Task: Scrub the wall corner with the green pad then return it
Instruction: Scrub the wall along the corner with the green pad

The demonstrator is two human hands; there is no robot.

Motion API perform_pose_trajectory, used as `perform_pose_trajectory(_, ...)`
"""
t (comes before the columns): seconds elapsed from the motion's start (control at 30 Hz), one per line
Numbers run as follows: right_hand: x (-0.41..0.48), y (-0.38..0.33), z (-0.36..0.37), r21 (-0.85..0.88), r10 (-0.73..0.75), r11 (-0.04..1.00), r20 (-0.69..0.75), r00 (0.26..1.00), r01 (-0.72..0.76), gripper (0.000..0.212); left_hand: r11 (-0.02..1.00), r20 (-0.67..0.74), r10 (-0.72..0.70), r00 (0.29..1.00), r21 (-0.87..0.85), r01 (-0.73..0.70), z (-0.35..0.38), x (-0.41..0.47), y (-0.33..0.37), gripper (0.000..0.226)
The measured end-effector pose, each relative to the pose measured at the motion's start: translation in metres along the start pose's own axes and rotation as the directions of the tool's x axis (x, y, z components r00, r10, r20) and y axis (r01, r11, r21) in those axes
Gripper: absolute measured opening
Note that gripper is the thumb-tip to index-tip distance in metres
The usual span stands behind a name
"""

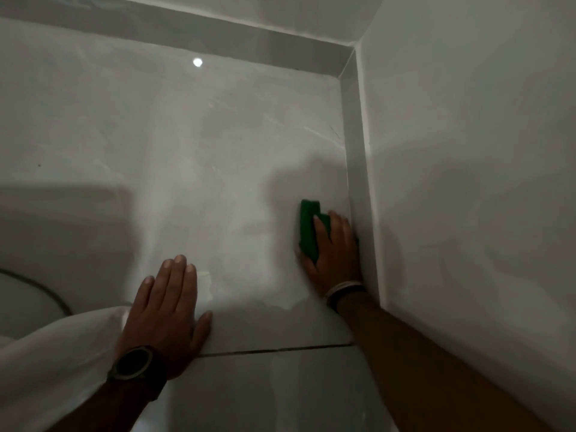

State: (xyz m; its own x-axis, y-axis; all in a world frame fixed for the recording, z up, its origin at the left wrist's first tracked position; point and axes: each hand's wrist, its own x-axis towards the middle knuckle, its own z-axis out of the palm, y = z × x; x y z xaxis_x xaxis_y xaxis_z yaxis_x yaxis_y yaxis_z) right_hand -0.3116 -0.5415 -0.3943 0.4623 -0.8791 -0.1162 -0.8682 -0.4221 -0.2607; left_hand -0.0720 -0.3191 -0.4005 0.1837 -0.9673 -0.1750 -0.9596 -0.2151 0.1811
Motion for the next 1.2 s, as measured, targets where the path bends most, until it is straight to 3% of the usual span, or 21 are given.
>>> perform_pose_trajectory(0.23, 0.044, 0.004, -0.005, -0.063, -0.042, 0.997, -0.003, 0.999, 0.042, 0.074, 1.0, 0.005, 0.008, 1.0, 0.009, -0.008, 0.003, 0.0, -0.002, 0.081)
perform_pose_trajectory(0.57, -0.074, -0.004, 0.01, -0.062, -0.013, 0.998, 0.001, 1.0, 0.013, 0.073, 1.0, -0.011, -0.001, 1.0, 0.007, 0.001, 0.003, -0.001, -0.001, 0.082)
perform_pose_trajectory(0.77, -0.106, 0.0, 0.0, -0.067, -0.109, 0.991, 0.046, 0.993, 0.112, 0.063, 0.999, 0.014, -0.012, 1.0, -0.031, 0.013, -0.005, -0.004, 0.0, 0.08)
perform_pose_trajectory(1.0, -0.145, -0.031, -0.075, 0.078, -0.089, 0.994, 0.109, 0.99, 0.08, 0.055, 0.996, 0.036, -0.025, 0.999, -0.09, 0.028, -0.078, -0.058, 0.027, 0.083)
perform_pose_trajectory(1.2, -0.186, -0.081, -0.183, 0.156, -0.243, 0.963, 0.144, 0.959, 0.221, 0.055, 0.987, 0.03, -0.083, 0.996, -0.134, 0.086, -0.208, -0.103, 0.059, 0.08)
